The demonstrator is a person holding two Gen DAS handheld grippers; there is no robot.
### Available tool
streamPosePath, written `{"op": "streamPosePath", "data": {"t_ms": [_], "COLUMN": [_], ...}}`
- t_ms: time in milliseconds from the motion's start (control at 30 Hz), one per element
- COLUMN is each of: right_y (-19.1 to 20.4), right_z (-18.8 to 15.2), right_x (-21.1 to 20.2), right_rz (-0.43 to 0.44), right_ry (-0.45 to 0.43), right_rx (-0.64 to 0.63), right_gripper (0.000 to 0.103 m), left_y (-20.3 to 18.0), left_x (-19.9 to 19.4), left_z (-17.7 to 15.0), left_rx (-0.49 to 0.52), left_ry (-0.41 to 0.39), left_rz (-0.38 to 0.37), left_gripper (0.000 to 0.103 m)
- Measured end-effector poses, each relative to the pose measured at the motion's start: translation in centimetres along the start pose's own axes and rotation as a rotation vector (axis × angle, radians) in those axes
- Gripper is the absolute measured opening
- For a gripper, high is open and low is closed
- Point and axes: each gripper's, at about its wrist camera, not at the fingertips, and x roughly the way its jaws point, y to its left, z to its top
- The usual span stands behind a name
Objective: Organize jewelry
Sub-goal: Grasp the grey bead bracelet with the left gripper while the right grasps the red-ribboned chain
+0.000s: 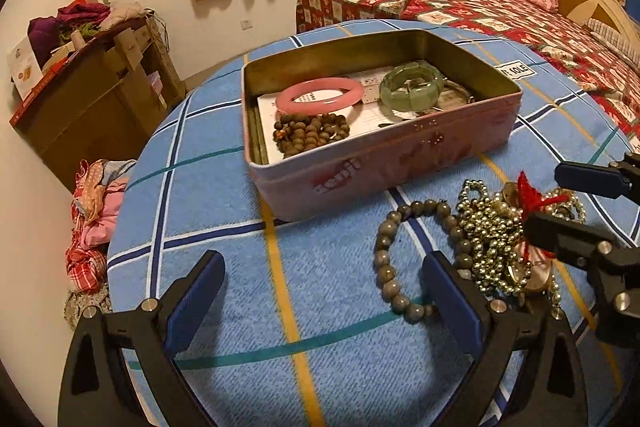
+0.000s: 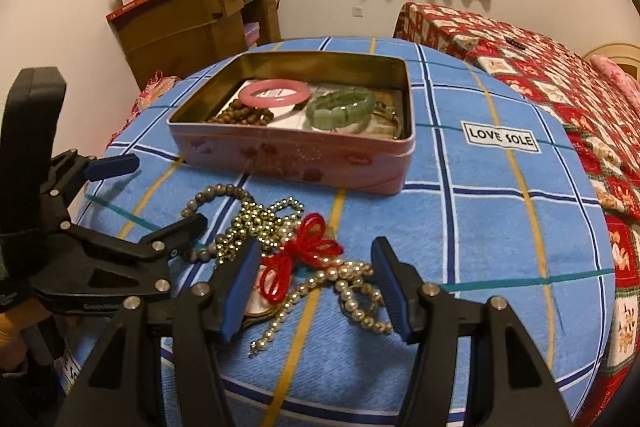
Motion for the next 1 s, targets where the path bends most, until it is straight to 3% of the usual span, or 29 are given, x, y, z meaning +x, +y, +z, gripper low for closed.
{"op": "streamPosePath", "data": {"t_ms": [100, 200, 300, 367, 433, 500, 1000], "right_y": [0.1, 0.5, 0.8, 0.9, 0.9, 0.9, 0.5], "right_z": [-0.1, -0.2, -0.4, -0.5, -0.5, -0.6, -0.5], "right_x": [0.2, 0.2, 0.2, 0.2, 0.2, 0.0, -1.2], "right_rz": [0.001, 0.001, 0.006, 0.011, 0.022, 0.026, 0.010], "right_ry": [0.004, 0.003, 0.007, 0.006, 0.010, 0.004, -0.048], "right_rx": [-0.002, -0.016, -0.032, -0.037, -0.035, -0.035, -0.015], "right_gripper": [0.059, 0.047, 0.031, 0.012, 0.011, 0.010, 0.009], "left_y": [0.0, 0.3, 0.1, -0.2, -0.7, -1.0, 1.0], "left_x": [0.2, 0.3, 0.0, -0.3, -0.5, -0.7, -3.0], "left_z": [0.0, -0.1, -0.2, -0.3, -0.4, -0.5, -0.5], "left_rx": [0.002, -0.016, -0.013, -0.006, 0.009, 0.015, -0.015], "left_ry": [0.010, 0.013, 0.007, 0.002, -0.003, -0.009, -0.067], "left_rz": [-0.021, -0.068, -0.101, -0.126, -0.149, -0.167, -0.105], "left_gripper": [0.098, 0.071, 0.058, 0.045, 0.019, 0.010, 0.009]}}
